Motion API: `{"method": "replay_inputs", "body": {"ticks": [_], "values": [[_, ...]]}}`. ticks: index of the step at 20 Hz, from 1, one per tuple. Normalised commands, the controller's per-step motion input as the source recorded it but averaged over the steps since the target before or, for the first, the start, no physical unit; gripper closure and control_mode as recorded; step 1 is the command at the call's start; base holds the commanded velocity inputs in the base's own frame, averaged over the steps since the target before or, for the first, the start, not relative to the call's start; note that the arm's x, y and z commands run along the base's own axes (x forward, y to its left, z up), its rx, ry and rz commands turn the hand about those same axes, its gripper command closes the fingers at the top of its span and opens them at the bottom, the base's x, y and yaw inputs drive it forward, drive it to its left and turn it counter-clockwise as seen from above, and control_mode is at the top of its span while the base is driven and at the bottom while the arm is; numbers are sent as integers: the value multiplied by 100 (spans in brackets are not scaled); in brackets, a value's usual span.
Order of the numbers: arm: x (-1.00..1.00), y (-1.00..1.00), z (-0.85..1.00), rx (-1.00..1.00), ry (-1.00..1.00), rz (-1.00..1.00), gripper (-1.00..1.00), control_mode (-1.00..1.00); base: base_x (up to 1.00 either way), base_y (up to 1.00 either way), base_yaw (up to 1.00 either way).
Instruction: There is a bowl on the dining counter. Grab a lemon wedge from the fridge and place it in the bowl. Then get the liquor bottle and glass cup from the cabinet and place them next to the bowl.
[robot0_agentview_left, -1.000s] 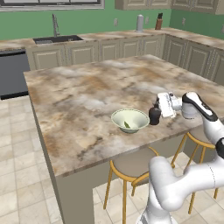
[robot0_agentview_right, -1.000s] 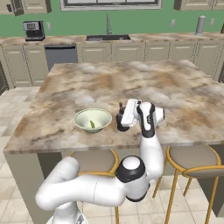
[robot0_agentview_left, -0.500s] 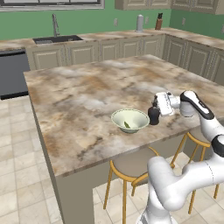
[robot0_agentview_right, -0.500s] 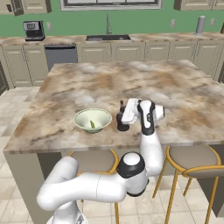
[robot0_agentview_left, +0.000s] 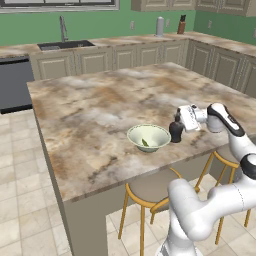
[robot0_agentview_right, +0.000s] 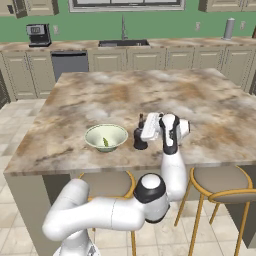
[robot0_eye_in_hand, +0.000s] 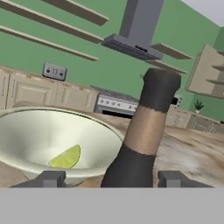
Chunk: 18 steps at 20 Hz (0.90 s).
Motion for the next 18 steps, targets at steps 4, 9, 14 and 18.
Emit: {"method": "replay_inputs", "body": {"ticks": [4,9,14,18], "values": [[-33,-7,25,1,0,0,-100,-100,0,0,0],[-28,-1,69,6,-1,0,-100,-100,0,0,0],[-27,0,100,8,-10,0,-100,-100,0,0,0],[-43,0,100,7,-16,0,-100,-100,0,0,0]]}}
